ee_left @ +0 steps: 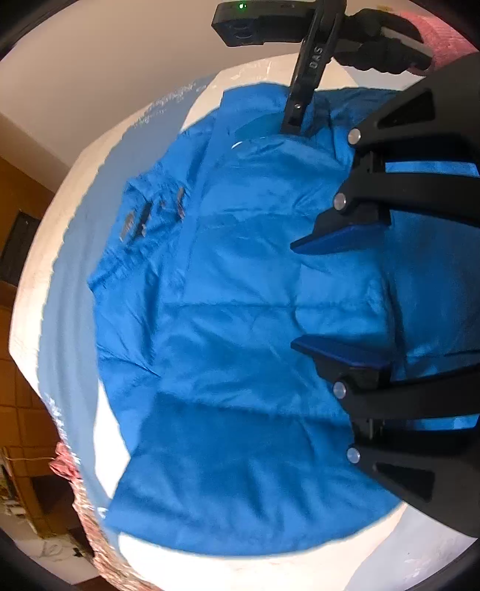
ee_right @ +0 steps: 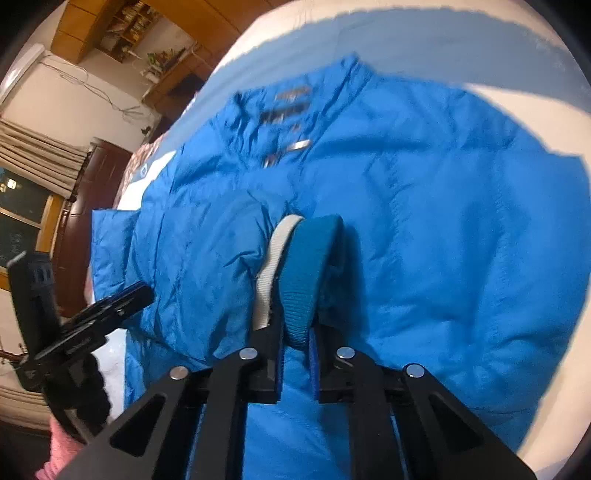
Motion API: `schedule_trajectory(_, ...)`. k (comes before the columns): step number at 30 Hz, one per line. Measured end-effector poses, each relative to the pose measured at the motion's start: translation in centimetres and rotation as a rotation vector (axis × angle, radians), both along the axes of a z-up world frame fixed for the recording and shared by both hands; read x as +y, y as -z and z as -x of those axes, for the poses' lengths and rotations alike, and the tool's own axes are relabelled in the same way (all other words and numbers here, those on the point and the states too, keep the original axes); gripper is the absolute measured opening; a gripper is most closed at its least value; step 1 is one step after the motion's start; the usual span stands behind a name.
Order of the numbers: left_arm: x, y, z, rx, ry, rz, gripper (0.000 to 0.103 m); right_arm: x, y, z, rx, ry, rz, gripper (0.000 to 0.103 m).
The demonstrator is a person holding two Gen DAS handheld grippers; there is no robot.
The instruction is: Fold large clothes
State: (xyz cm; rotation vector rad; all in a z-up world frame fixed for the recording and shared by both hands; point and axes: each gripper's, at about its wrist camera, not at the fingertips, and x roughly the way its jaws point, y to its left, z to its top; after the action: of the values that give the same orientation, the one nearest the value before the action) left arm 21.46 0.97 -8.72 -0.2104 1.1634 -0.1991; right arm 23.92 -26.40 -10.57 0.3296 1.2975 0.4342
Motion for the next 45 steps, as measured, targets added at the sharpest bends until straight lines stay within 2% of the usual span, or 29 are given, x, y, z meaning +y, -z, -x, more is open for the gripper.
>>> schedule_trajectory(3,-0.7,-1.3,0.0,-0.036,0.020,-0.001,0.045,-1.9,-1.6,0.3,-0.056,0.041,0.087,0.010)
schedule_trajectory(7,-1.4,-2.0,-0.4,-0.065,0.039,0.000,0.045,-6.3,-2.9,0.7,-0.070,0.140,0.150,0.010)
schedule_trajectory(12,-0.8,-0.8,-1.4,-0.049,0.011,-0.024,0.045,-11.4,-3.0,1.8,-0.050,0.236,0.158,0.010)
schedule_trajectory(15,0.3,0.8,-2.1,-0.016,-0.018,-0.045,0.043,-12.5,-2.1,2.2,-0.030,0.259,0.161,0.010)
schedule_trajectory(21,1.0,3.3,-2.6,-0.008,-0.009,-0.028,0.042,-11.8,0.9,2.4,0.022,0.251,0.192,0.010)
schedule_trajectory(25,0.8,3.3,-2.6,-0.011,-0.006,-0.044,0.042,-11.5,0.9,2.2,0.030,0.242,0.200,0.010)
schedule_trajectory(27,0.9,2.5,-2.4,-0.009,-0.009,-0.046,0.043,-12.1,-0.1,2.5,0.030,0.269,0.180,0.016)
schedule_trajectory(29,1.1,0.8,-2.3,-0.041,-0.007,-0.023,0.045,-12.3,-1.6,2.9,-0.002,0.302,0.192,0.023)
schedule_trajectory(31,1.1,-0.7,-2.6,-0.081,-0.006,-0.040,0.051,-12.2,-4.1,3.3,-0.064,0.317,0.181,0.023)
schedule_trajectory(33,1.1,-1.3,-3.6,-0.098,-0.006,-0.064,0.051,-11.1,-5.5,2.6,-0.095,0.288,0.154,0.023)
schedule_trajectory(35,1.3,-1.1,-4.9,-0.086,-0.013,-0.073,0.051,-9.3,-5.7,1.3,-0.112,0.237,0.157,0.023)
schedule_trajectory(41,1.6,1.4,-7.8,-0.037,-0.016,-0.120,0.050,-6.4,-1.9,-2.5,-0.069,0.194,0.250,0.023)
schedule_trajectory(45,1.5,2.4,-8.7,-0.032,0.004,-0.134,0.051,-7.0,0.7,-3.7,-0.008,0.199,0.216,0.021)
